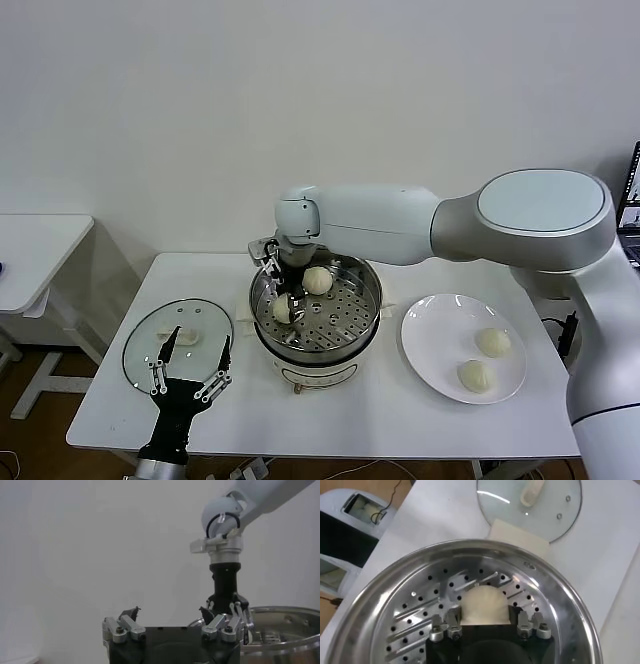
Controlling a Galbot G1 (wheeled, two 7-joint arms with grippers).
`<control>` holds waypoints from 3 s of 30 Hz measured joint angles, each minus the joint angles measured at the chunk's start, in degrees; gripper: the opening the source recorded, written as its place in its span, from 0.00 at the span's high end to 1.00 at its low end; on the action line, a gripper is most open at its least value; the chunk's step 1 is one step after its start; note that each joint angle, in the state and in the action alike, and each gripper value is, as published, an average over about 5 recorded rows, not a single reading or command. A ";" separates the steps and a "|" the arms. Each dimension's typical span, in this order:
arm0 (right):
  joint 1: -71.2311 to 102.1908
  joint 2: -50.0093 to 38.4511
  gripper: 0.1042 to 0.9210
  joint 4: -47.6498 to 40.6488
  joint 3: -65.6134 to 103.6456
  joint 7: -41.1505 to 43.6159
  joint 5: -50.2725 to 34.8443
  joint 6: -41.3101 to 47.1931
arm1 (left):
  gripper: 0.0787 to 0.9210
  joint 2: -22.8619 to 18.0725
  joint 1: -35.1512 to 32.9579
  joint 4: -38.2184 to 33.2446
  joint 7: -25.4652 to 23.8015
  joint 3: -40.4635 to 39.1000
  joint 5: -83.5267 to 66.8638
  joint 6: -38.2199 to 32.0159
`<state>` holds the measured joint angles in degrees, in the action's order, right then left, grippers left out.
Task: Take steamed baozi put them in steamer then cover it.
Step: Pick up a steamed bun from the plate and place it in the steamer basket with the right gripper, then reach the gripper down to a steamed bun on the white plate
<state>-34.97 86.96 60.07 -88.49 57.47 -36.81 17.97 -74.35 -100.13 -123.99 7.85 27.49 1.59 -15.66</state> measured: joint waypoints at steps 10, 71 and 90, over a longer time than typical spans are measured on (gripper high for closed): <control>0.18 0.21 0.12 0.14 0.66 -0.73 0.44 0.22 | 0.12 0.06 -0.08 -0.13 0.01 0.53 -0.23 0.21; 21.98 -49.77 0.12 9.22 16.50 8.94 27.70 -10.36 | 0.12 -1.07 -1.61 -0.99 0.05 -0.06 0.72 0.43; 21.75 -50.49 0.34 10.46 17.84 8.55 28.40 -11.03 | 0.12 -0.97 -1.44 -1.03 0.22 0.02 0.71 0.30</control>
<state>-13.21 36.47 70.53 -70.65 66.03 -8.41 6.94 -75.32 -101.57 -125.02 8.07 27.52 2.30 -15.36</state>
